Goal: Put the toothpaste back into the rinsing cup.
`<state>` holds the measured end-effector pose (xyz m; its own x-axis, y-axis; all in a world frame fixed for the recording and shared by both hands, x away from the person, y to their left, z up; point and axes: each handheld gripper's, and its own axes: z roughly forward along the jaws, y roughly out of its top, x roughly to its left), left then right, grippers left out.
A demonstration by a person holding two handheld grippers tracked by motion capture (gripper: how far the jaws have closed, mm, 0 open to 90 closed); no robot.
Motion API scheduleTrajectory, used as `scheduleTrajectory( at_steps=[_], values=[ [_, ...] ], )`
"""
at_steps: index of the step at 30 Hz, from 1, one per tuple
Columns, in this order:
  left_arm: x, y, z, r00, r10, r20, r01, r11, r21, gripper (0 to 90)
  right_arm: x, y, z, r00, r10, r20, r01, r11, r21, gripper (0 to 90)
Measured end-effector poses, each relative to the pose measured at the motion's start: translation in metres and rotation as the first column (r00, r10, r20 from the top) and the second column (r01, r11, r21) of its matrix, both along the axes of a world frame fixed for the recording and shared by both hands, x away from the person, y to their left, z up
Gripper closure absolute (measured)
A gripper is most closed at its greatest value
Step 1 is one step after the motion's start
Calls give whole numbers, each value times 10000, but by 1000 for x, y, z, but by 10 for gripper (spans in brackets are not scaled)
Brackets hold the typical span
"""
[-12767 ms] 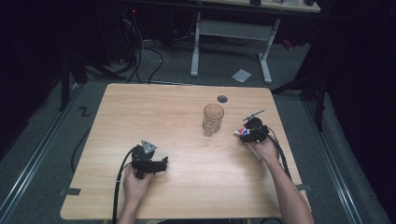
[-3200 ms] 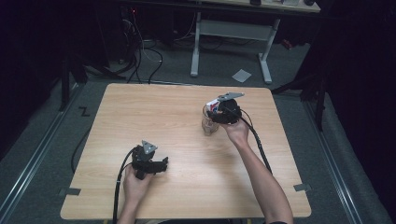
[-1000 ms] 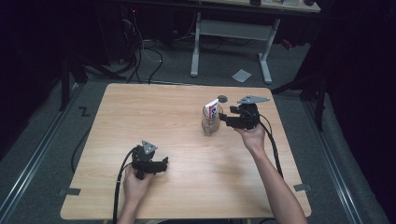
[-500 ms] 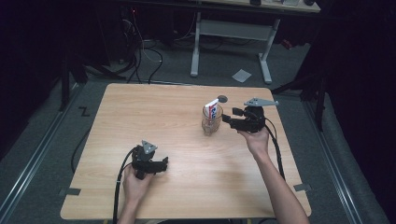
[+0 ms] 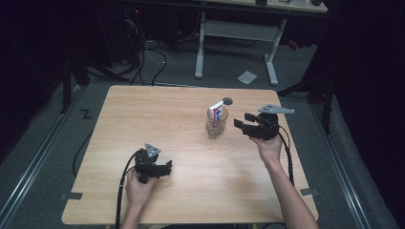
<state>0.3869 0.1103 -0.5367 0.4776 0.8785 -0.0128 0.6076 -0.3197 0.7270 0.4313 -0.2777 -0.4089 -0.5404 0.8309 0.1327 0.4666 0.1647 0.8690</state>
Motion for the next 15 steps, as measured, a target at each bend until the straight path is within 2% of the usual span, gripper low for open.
scheduleTrajectory(
  at_steps=[15],
  values=[
    [0, 0, 0, 10000, 1, -6, -1, 10000, -14, 149, -19, -19, -1, 9997, -241, 66, 240, 9997, 99, 394]
  ],
)
